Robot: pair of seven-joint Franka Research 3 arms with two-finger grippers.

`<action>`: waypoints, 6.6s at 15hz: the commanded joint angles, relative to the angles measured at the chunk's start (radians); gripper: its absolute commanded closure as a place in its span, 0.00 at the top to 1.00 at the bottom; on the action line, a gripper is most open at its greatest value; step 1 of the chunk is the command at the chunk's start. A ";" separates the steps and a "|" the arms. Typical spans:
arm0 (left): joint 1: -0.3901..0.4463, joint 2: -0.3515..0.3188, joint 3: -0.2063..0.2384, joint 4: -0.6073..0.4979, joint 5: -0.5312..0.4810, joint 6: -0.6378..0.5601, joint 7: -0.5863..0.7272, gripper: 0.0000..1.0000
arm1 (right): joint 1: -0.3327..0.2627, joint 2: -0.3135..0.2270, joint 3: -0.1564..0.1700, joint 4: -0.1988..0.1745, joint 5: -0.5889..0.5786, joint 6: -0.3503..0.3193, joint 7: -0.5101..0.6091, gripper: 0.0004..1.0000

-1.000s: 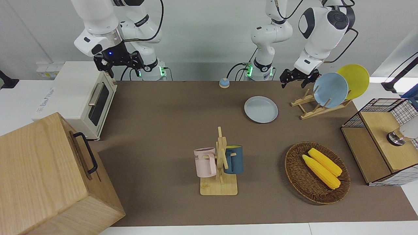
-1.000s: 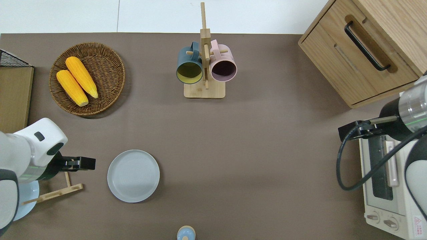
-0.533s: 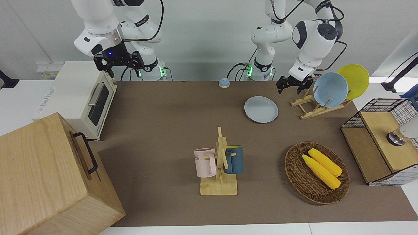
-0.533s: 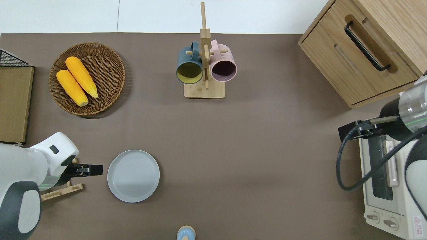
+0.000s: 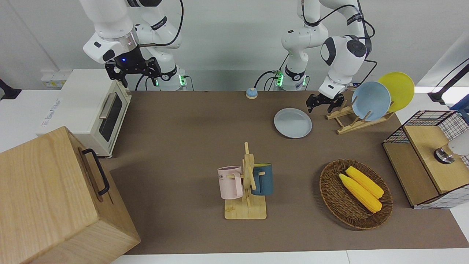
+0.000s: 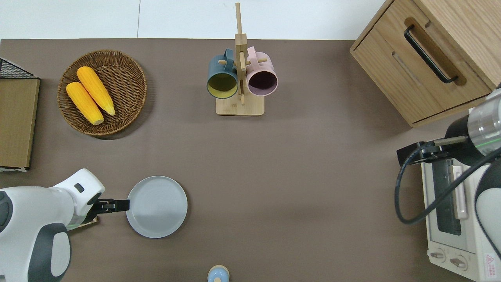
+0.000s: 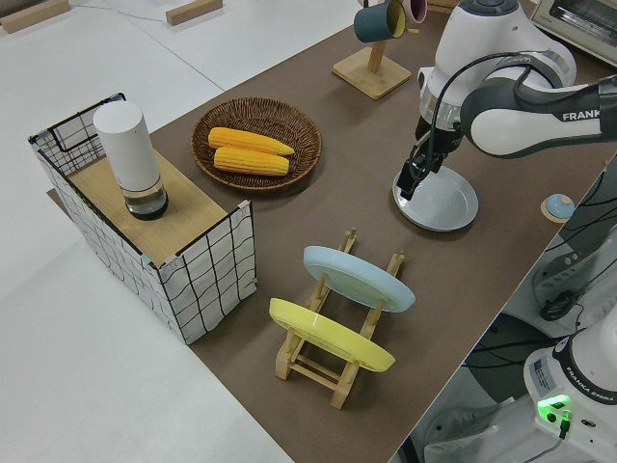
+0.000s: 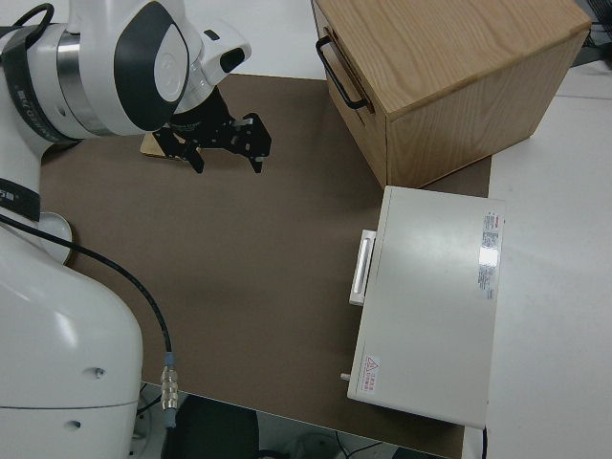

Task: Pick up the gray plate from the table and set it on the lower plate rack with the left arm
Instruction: 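Lower the left gripper to the gray plate's rim nearest it and grasp, then lift the gray plate with the left gripper and carry it toward the rack, then lower the gray plate into the lower slot of the wooden rack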

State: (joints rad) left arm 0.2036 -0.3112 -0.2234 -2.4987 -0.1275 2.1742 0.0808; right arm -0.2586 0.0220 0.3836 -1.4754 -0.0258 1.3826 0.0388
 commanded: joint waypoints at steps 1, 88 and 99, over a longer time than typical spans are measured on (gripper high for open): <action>-0.006 -0.032 0.002 -0.087 -0.020 0.097 0.024 0.99 | -0.024 -0.002 0.021 0.007 -0.006 -0.011 0.012 0.98; -0.023 0.127 -0.030 0.469 0.827 -0.616 -0.154 0.00 | -0.024 -0.002 0.021 0.007 -0.006 -0.011 0.012 0.98; -0.026 0.199 -0.060 0.391 0.976 -0.662 -0.375 0.00 | -0.024 -0.002 0.021 0.006 -0.006 -0.011 0.012 0.98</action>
State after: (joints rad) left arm 0.1890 -0.1314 -0.2819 -2.0700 0.7962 1.5330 -0.2051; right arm -0.2586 0.0220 0.3836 -1.4754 -0.0258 1.3826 0.0388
